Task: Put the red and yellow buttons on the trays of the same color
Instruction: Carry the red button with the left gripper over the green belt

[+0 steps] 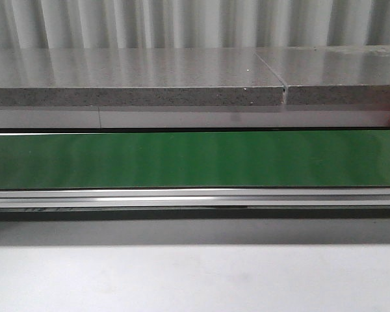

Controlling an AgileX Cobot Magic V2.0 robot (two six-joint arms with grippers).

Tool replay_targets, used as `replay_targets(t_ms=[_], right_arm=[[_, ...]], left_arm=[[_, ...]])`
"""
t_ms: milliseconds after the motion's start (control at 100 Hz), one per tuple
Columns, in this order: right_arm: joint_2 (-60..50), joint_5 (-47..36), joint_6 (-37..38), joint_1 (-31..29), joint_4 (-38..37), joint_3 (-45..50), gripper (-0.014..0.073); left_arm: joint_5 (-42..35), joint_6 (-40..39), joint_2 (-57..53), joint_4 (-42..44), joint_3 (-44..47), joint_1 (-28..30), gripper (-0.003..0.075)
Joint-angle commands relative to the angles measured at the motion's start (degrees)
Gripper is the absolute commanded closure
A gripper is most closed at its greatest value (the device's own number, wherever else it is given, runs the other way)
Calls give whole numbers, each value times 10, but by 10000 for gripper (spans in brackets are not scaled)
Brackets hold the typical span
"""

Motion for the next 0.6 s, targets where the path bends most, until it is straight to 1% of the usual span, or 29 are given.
replay_targets(t_ms=[0, 150, 260, 310, 430, 590], right_arm=[[-3, -44, -1, -1, -1, -8, 660], [-3, -44, -1, -1, -1, -8, 660], [-3, -44, -1, -1, -1, -8, 660], [-3, -44, -1, -1, -1, -8, 660], [-3, -44, -1, -1, -1, -8, 660], [-3, -44, -1, -1, -1, -8, 660]], left_arm=[[-21, -1, -16, -4, -30, -3, 206], [-2, 4, -16, -14, -68, -3, 206], [15, 49, -21, -56, -99, -3, 206], [16, 54, -26, -71, -106, -3, 206], [7, 54, -53, -82, -105, -3, 206], [23, 52, -90, -80, -90, 8, 206]])
